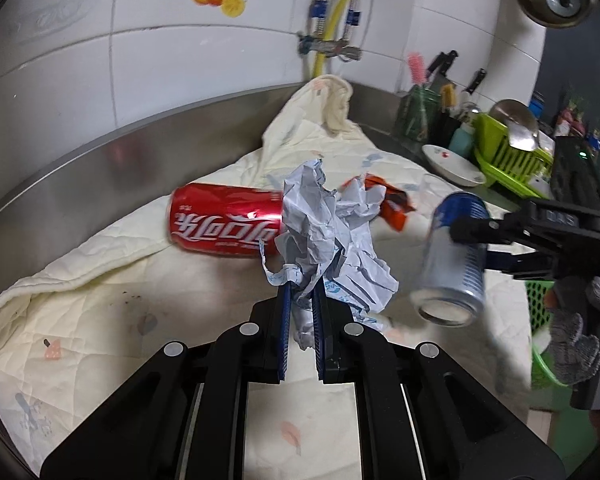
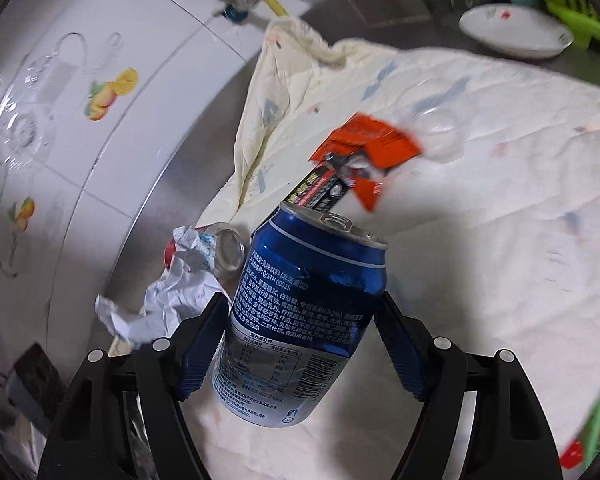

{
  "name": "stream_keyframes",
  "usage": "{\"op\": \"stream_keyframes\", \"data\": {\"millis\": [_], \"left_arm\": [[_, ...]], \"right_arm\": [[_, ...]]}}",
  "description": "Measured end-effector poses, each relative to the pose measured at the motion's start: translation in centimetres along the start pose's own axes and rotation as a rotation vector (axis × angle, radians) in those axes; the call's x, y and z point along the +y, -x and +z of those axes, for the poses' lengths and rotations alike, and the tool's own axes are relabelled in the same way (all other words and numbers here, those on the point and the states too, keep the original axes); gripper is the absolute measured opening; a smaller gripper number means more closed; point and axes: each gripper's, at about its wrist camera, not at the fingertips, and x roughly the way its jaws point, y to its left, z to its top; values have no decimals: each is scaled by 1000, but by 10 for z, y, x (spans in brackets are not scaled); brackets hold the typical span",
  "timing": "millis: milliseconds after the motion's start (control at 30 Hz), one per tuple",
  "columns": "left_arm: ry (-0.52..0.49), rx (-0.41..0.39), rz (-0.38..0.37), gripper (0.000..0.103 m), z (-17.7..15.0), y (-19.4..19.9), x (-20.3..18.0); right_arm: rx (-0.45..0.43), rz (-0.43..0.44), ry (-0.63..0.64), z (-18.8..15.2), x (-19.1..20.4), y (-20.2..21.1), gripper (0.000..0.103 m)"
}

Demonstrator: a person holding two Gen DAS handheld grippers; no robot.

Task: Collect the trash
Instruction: 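Drop the blue can and crumpled paper into the green basket with both tools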

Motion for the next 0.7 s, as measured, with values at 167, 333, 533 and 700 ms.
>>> {"op": "stream_keyframes", "data": {"millis": [167, 333, 533, 700], "left_arm": [[-21, -12, -57, 9, -2, 9, -28], [-61, -23, -120, 9, -3, 13, -69], [-117, -20, -220, 9, -5, 15, -127], [-180, 9, -288, 9, -14, 5, -184]], "right_arm": [[-43, -69, 23, -16, -27, 53, 72], [-91, -173, 11, -29, -73, 110, 71], [-148, -341, -9, -52, -137, 167, 71], [-163, -379, -78, -67, -184, 195, 71]]}}
